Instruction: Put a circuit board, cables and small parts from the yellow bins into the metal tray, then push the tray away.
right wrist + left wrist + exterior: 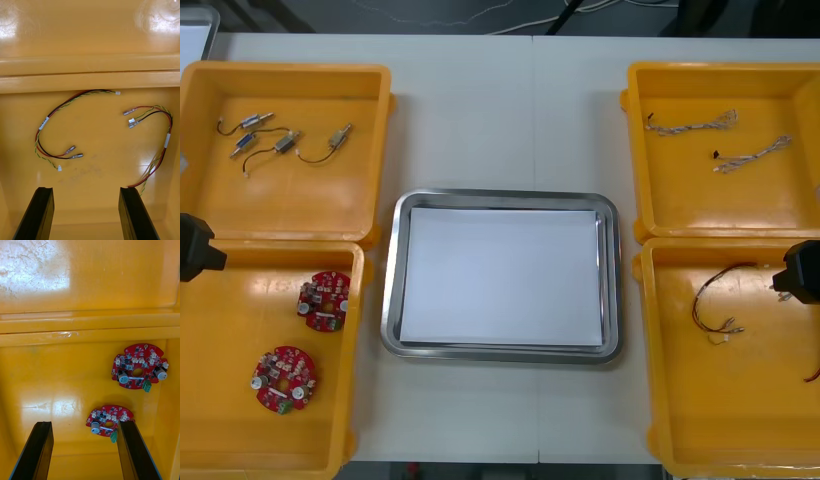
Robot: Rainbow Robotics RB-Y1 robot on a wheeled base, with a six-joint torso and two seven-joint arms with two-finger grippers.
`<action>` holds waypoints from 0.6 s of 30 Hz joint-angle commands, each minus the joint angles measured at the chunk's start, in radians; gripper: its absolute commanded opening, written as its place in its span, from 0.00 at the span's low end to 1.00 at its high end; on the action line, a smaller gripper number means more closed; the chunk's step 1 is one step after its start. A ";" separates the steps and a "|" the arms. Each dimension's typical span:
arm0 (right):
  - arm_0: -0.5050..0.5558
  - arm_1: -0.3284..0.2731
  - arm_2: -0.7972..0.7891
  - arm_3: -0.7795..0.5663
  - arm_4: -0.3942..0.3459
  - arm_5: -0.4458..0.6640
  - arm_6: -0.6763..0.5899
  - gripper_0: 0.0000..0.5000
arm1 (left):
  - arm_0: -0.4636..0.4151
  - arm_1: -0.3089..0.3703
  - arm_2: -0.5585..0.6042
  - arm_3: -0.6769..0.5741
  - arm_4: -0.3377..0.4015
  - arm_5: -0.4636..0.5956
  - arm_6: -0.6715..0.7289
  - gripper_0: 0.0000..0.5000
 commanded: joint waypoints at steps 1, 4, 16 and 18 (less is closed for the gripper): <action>0.013 0.010 -0.031 -0.033 0.007 0.004 0.043 1.00 | 0.018 0.035 0.027 -0.028 0.002 -0.008 -0.024 1.00; 0.013 0.010 -0.031 -0.033 0.007 0.004 0.043 1.00 | 0.018 0.035 0.027 -0.028 0.002 -0.008 -0.024 1.00; 0.013 0.010 -0.031 -0.033 0.007 0.004 0.043 1.00 | 0.017 -0.010 0.007 -0.017 0.009 0.008 -0.121 1.00; 0.013 0.010 -0.031 -0.033 0.007 0.004 0.043 1.00 | 0.003 -0.008 0.007 -0.011 0.012 0.031 -0.123 1.00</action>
